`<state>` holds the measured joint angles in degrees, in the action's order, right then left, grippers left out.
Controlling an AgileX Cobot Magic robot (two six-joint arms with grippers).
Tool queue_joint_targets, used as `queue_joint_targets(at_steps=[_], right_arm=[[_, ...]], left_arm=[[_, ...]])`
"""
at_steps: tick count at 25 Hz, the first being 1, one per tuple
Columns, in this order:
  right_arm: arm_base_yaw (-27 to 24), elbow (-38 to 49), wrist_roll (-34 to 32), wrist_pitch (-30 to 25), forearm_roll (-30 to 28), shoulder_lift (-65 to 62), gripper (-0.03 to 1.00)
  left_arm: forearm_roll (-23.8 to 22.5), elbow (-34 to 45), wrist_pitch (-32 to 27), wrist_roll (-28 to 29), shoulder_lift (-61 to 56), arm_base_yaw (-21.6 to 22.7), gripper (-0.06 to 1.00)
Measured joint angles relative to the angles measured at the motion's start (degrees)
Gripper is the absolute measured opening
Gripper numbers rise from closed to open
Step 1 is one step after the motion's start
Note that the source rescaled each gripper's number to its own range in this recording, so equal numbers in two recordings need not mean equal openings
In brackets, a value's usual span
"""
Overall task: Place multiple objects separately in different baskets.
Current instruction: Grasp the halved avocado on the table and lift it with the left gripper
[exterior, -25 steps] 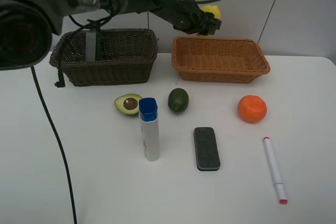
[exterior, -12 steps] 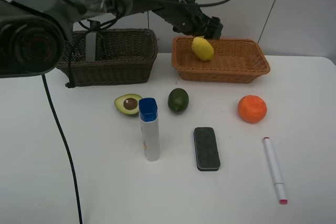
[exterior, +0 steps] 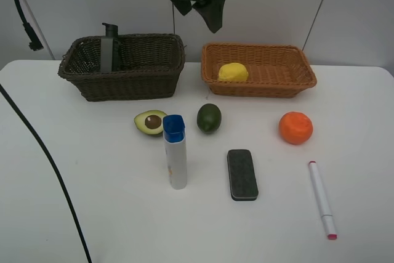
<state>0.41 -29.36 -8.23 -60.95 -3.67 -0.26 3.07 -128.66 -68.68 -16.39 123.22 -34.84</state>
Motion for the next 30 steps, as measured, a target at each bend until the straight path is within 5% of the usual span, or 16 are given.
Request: queue_joint_targets(at_steps=[5, 16, 30], right_arm=[[0.00, 0.00, 0.00, 0.00, 0.00, 0.00, 0.99], [0.00, 0.00, 0.00, 0.00, 0.00, 0.00, 0.99], [0.00, 0.00, 0.00, 0.05, 0.00, 0.00, 0.99]], left_arm=[[-3.84, 5.23, 0.04, 1.34, -4.08, -0.40, 0.99], [-8.35, 30.72, 0.16, -3.47, -8.96, -0.40, 0.99], [-8.93, 32.84, 2.86, -5.84, -2.32, -0.40, 0.99]])
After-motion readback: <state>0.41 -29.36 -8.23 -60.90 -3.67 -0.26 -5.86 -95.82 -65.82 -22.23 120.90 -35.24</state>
